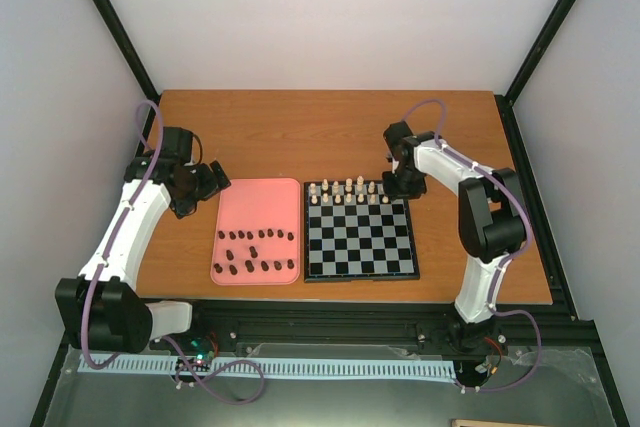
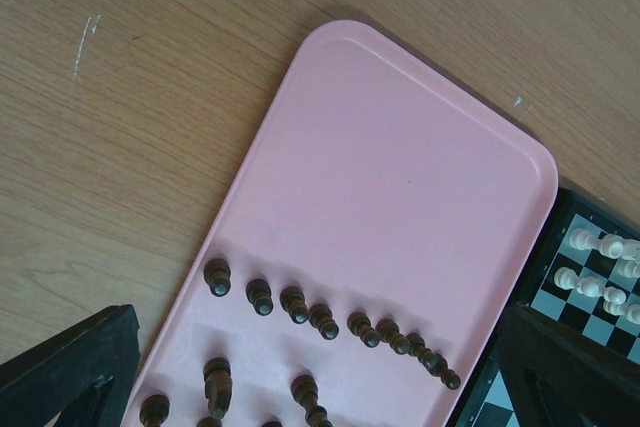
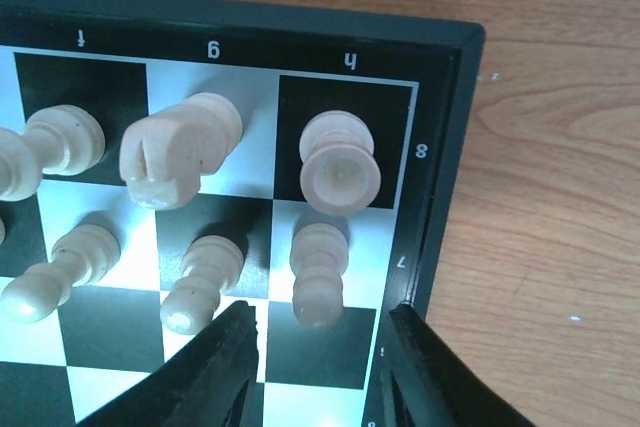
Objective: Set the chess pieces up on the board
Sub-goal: Place the chess piece on the chessboard, then reset both arms
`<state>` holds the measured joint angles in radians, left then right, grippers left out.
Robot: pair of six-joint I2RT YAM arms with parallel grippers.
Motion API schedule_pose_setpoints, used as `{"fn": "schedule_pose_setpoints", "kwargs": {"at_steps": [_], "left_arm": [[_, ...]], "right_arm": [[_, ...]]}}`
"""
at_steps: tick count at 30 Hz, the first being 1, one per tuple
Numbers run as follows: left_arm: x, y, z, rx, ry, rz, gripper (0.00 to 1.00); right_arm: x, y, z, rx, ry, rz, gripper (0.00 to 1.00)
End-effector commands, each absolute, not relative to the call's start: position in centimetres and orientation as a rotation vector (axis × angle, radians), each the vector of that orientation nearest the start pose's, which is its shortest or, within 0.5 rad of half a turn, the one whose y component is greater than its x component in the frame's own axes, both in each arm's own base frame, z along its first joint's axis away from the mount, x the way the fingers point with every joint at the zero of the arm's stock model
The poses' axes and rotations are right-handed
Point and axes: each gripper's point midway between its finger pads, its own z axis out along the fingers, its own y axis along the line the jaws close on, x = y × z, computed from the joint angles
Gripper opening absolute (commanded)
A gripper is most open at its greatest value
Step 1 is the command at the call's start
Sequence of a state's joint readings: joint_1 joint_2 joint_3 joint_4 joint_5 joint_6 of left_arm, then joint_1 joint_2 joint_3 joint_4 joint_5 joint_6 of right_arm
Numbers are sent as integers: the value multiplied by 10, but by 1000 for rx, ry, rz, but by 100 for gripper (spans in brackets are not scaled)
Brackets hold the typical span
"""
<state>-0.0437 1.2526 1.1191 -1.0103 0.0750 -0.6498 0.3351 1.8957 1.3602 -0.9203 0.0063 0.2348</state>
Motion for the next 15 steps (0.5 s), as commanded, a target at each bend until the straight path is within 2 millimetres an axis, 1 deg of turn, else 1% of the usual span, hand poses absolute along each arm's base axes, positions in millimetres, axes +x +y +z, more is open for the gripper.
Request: {"fn": "schedule_pose_setpoints", "kwargs": {"at_steps": [1, 4, 5, 6, 8, 10, 11, 15], "left_arm": [[292, -23, 180, -775, 2587, -313, 100], [293, -24, 181, -774, 2582, -318, 100], [293, -24, 182, -772, 2581, -319, 100], [293, -24, 182, -770, 2581, -323, 100], [293, -25, 184, -769, 2576, -327, 100], [293, -25, 185, -762, 2576, -327, 100], [294, -25, 186, -754, 2576, -326, 100], [296, -23, 190, -734, 2578, -307, 100]], "right_arm": [[361, 115, 77, -123, 2949, 20, 37], [363, 112, 93, -115, 2916, 2, 41], [364, 112, 99, -114, 2905, 2, 43], [364, 111, 105, -111, 2894, 1, 48], [365, 111, 118, -105, 2871, 7, 65], [366, 111, 132, -101, 2847, 15, 96], [367, 111, 138, -99, 2835, 16, 100], [373, 113, 161, -85, 2785, 45, 100]]}}
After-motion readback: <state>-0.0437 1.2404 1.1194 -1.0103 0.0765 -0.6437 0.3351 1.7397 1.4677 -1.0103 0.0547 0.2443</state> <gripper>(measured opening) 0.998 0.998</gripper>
